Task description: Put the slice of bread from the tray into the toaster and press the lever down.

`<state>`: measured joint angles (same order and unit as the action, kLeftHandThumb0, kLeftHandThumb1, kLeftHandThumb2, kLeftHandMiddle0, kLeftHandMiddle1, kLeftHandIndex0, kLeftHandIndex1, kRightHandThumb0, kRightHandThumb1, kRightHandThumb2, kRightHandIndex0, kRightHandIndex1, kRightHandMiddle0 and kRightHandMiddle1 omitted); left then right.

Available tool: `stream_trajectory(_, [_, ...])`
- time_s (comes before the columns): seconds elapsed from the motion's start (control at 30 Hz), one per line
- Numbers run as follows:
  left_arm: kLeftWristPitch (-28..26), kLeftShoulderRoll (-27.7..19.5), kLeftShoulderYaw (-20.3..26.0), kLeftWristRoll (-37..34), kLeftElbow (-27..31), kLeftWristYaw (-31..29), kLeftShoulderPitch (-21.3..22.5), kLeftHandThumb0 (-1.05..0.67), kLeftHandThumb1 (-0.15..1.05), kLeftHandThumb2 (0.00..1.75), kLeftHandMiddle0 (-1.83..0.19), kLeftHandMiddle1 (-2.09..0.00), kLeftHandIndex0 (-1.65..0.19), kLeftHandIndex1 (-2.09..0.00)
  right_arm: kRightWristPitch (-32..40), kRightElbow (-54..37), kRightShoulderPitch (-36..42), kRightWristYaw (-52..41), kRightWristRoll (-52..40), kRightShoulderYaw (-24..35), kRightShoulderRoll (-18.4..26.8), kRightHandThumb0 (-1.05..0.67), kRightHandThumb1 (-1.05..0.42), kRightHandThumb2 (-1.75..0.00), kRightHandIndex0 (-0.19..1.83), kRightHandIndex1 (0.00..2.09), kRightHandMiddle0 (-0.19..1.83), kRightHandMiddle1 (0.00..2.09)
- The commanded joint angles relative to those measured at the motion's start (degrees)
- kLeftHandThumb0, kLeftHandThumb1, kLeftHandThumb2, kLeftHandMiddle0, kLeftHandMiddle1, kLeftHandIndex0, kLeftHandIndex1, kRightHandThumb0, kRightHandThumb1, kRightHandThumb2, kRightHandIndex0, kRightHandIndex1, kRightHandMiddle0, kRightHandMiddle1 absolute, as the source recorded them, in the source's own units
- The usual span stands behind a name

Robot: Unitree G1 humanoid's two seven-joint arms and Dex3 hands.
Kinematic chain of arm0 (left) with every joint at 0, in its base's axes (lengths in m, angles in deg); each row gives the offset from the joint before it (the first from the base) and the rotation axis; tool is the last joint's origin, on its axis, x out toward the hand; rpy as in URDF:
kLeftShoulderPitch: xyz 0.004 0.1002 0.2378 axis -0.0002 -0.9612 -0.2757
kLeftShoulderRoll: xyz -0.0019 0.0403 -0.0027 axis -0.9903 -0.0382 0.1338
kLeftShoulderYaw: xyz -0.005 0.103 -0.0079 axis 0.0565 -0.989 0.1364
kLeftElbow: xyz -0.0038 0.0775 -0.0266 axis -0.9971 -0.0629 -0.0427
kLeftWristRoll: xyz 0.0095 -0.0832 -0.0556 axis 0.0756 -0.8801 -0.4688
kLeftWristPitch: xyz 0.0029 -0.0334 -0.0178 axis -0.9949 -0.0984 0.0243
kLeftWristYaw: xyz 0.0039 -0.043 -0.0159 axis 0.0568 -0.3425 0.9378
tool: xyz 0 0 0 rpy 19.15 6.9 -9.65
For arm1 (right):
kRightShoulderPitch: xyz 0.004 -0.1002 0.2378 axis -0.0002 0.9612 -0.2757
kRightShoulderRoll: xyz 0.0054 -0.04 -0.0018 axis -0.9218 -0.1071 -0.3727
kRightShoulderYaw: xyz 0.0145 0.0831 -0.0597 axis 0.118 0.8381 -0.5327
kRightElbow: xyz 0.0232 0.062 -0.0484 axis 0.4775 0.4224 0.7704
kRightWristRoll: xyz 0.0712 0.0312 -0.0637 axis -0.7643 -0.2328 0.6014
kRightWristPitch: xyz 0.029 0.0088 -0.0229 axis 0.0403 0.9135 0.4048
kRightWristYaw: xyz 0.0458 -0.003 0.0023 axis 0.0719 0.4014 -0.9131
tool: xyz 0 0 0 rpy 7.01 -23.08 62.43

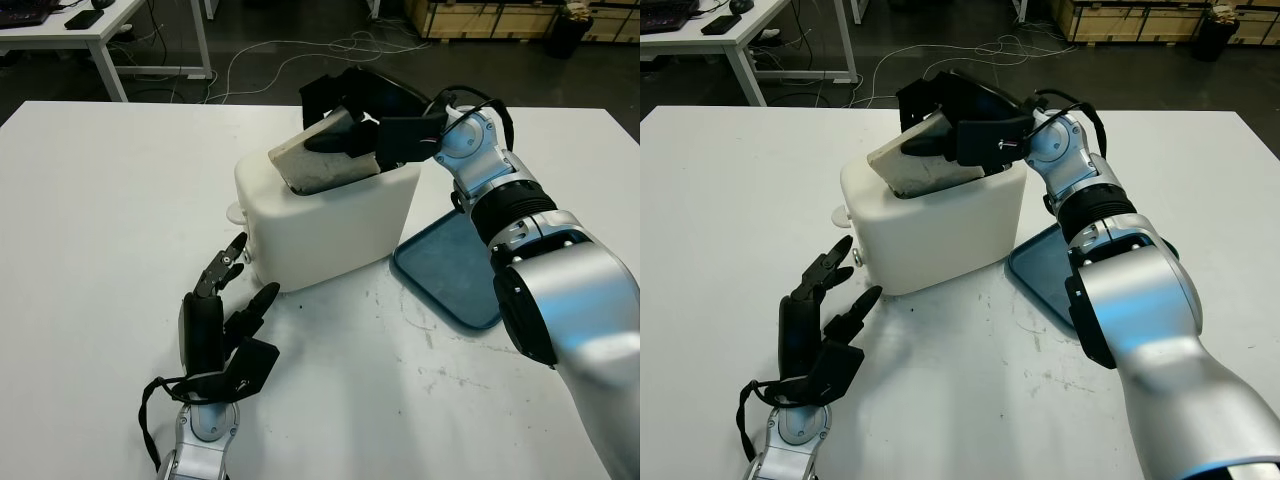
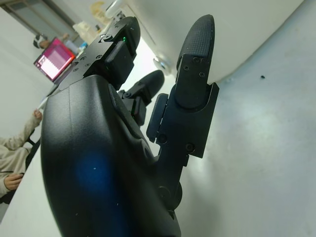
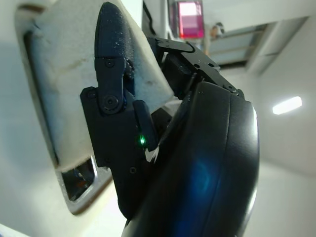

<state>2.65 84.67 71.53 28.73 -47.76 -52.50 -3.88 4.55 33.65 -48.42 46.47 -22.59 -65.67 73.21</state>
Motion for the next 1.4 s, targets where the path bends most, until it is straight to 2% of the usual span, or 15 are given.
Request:
stream_trajectory(0.0, [0.2, 0.3, -0.1, -0.2, 0.5, 0.1, -0.4, -0.61, 0.92, 0.18, -0.37, -0.78, -0.56, -0.01, -1.2, -0.7, -0.7, 3.0, 4.1, -2.7, 2.3, -0.63, -0.86, -0.02, 0.61, 1.5, 0.75, 1.16])
stream_trajectory(0.1, [0.0, 0.2, -0.1, -0.4, 0.9, -0.4, -0.7, -0.61, 0.92, 0.18, -0.36, -0.77, -0.55, 0.0, -1.9, -1.6, -1.6, 8.0, 9.2, -6.1, 5.0, -0.75, -0.82, -0.01, 0.45, 0.94, 0.85, 0.37])
stream_trajectory(0.2, [0.3, -0.1, 0.1, -0.5, 1.0, -0.4, -0.9, -0.62, 0.92, 0.19, -0.37, -0.77, -0.56, 0.0, -2.2, -2.7, -2.1, 12.1, 12.6, -7.9, 7.5, -0.8, -0.83, -0.01, 0.35, 0.74, 0.8, 0.1])
stream_trajectory(0.4, [0.1, -0.3, 0.4, -1.2, 1.1, -1.2, -0.7, -0.62, 0.92, 0.16, -0.38, -0.77, -0.57, -0.01, -3.8, -4.6, -2.5, 14.9, 14.1, -8.3, 11.3, -0.79, -0.86, -0.01, 0.23, 0.67, 0.74, 0.02])
stream_trajectory(0.57, [0.3, -0.6, 0.6, -1.5, 0.8, -1.6, -0.3, -0.62, 0.92, 0.17, -0.37, -0.78, -0.56, 0.0, -3.8, -5.6, -2.2, 16.8, 13.6, -7.6, 13.1, -0.8, -0.9, -0.02, 0.24, 0.65, 0.72, 0.01])
stream_trajectory(0.67, [0.8, -0.8, 0.7, -1.0, 0.4, -1.2, 0.1, -0.61, 0.92, 0.17, -0.38, -0.79, -0.57, -0.01, -3.9, -5.8, -1.4, 17.1, 11.1, -5.5, 13.4, -0.78, -0.92, -0.04, 0.25, 0.63, 0.71, 0.0])
stream_trajectory(0.87, [0.6, -0.9, 1.0, -1.8, 0.7, -1.8, 0.6, -0.6, 0.92, 0.17, -0.36, -0.81, -0.55, 0.0, -5.0, -6.6, 3.1, 19.0, 1.8, 2.9, 11.5, -0.7, -0.92, -0.05, 0.37, 0.65, 0.75, 0.02])
stream_trajectory(0.97, [0.6, -1.0, 1.4, -1.1, 0.7, -1.4, 0.9, -0.61, 0.92, 0.16, -0.36, -0.82, -0.56, 0.0, -8.6, -8.3, 8.5, 21.3, -2.9, 7.1, 11.0, -0.55, -0.91, -0.02, 0.53, 0.5, 0.79, 0.02])
stream_trajectory(1.1, [0.7, -1.4, 1.9, -0.7, 0.9, -1.1, 1.3, -0.61, 0.92, 0.15, -0.36, -0.81, -0.57, -0.01, -8.9, -12.7, 17.7, 15.8, -13.5, 12.9, 8.8, -0.38, -0.92, -0.04, 0.59, 0.36, 0.74, 0.0])
stream_trajectory(1.23, [1.1, -2.1, 3.0, 0.2, 1.4, -0.4, 2.1, -0.6, 0.92, 0.14, -0.37, -0.81, -0.57, -0.01, -1.8, -24.3, 30.8, 6.5, -28.2, 18.3, 4.9, -0.21, -0.92, -0.13, 0.56, 0.27, 0.63, 0.0])
stream_trajectory(1.37, [1.8, -4.8, 4.7, 1.6, 1.2, -0.2, 3.4, -0.6, 0.92, 0.14, -0.39, -0.82, -0.59, -0.02, 5.7, -38.0, 45.2, 1.9, -39.2, 21.6, 0.0, -0.1, -0.92, -0.2, 0.61, 0.26, 0.62, 0.01])
